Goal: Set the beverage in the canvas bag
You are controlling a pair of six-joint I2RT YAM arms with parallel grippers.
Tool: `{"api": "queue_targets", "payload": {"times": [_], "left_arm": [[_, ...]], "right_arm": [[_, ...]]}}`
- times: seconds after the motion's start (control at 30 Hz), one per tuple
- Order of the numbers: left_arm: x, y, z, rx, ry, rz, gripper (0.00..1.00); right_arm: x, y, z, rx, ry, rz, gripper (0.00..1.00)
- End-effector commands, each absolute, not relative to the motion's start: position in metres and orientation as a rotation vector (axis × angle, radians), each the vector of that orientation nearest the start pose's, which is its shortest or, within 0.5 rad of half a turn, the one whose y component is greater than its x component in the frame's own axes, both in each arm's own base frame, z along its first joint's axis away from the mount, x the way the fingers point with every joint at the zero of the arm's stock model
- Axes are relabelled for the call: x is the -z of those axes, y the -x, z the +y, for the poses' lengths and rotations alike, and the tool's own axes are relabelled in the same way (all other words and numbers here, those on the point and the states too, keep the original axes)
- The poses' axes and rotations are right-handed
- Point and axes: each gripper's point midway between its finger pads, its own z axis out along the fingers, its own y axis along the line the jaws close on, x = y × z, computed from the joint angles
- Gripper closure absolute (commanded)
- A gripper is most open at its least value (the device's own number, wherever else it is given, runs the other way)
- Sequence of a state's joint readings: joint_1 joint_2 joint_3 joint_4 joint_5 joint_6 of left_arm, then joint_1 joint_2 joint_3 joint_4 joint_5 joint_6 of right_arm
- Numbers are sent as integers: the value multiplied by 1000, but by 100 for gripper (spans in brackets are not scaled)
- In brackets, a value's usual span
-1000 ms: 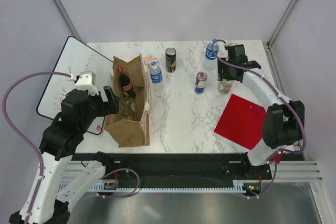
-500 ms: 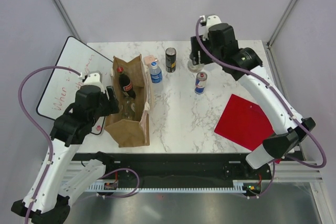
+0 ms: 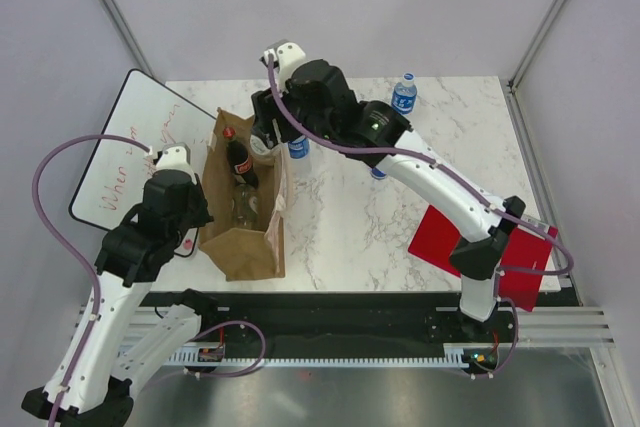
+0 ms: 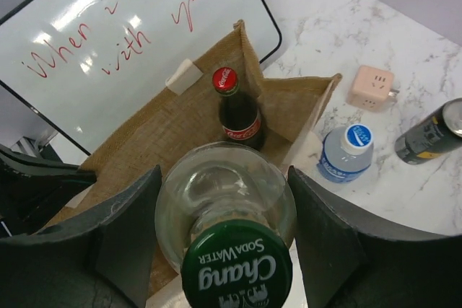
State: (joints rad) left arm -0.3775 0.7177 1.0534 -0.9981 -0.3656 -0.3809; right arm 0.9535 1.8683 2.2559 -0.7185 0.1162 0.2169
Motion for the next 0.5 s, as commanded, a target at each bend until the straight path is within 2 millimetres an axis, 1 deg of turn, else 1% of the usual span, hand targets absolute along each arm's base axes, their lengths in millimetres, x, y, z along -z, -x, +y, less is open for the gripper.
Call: {"api": "queue_targets", "payload": {"times": [0.0, 0.03, 0.07, 0.1, 0.13, 0.17, 0.23, 0.27, 0.33, 0.37, 0.4, 0.43, 0.47], "left_arm": [[-251, -207, -31, 39, 200, 2140, 98], [-252, -209, -33, 49, 194, 2135, 98], [-251, -209, -34, 57, 187, 2138, 98], [-251, -210, -35, 59, 185, 2137, 98], [-250, -209, -35, 60, 184, 2139, 98], [-251, -210, -35, 60, 182, 2137, 98], [-250, -210, -34, 55, 182, 2137, 98], [-251, -209, -34, 54, 185, 2132, 98], [-253, -209, -34, 57, 188, 2126, 98], [-253, -209, -34, 60, 192, 2123, 98], [-254, -209, -34, 64, 191, 2121, 98], [-254, -210, -34, 65, 191, 2119, 98], [-254, -210, -35, 70, 191, 2119, 98]], "right_arm": [[-446, -317, 453, -826, 562, 1644, 100], [-442, -315, 461, -845, 580, 1643, 100], [-431, -315, 470, -849, 597, 1655, 100], [-429, -315, 477, -859, 603, 1645, 100], [-424, -315, 483, -866, 610, 1651, 100], [-414, -317, 490, -863, 620, 1664, 100], [-403, -319, 498, -861, 629, 1678, 100], [-390, -322, 505, -851, 640, 1697, 100], [-381, -323, 512, -850, 650, 1695, 100], [-365, -323, 518, -829, 679, 1707, 100], [-364, -324, 522, -820, 678, 1685, 100], [-358, -324, 525, -800, 689, 1681, 100], [-344, -321, 532, -764, 730, 1679, 100]]}}
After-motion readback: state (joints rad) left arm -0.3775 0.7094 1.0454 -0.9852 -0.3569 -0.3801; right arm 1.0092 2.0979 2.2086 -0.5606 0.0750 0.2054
